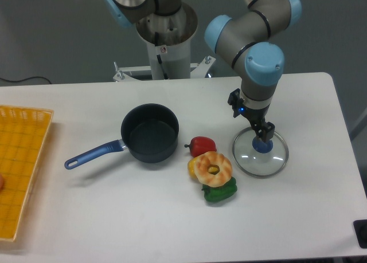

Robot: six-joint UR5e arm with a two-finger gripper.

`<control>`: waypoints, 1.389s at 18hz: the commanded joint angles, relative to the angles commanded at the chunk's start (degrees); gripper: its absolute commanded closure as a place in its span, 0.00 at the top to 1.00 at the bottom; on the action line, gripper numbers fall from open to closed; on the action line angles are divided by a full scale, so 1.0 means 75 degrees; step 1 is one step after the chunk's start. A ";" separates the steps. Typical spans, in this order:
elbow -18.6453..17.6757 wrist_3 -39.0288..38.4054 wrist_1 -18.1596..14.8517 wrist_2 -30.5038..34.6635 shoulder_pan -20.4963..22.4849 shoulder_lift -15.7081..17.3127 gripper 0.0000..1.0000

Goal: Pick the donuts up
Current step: 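Lift the gripper off the glass lid and move toward the donut, then lower the open gripper over the toy donut on the peppers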

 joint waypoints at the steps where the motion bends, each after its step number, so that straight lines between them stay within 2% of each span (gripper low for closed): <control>1: 0.0000 0.0000 0.0012 0.0000 0.0000 0.0000 1.00; 6: 0.0058 -0.0431 0.0023 -0.0023 -0.0035 -0.0058 1.00; 9: 0.0257 -0.1461 0.0000 -0.0082 -0.0163 -0.0105 1.00; 13: 0.0281 -0.2915 0.0023 -0.0397 -0.0199 -0.0211 1.00; 21: 0.0270 -0.4744 0.0105 -0.0422 -0.0468 -0.0386 1.00; 25: 0.0270 -0.5307 0.0561 -0.0480 -0.0656 -0.0609 1.00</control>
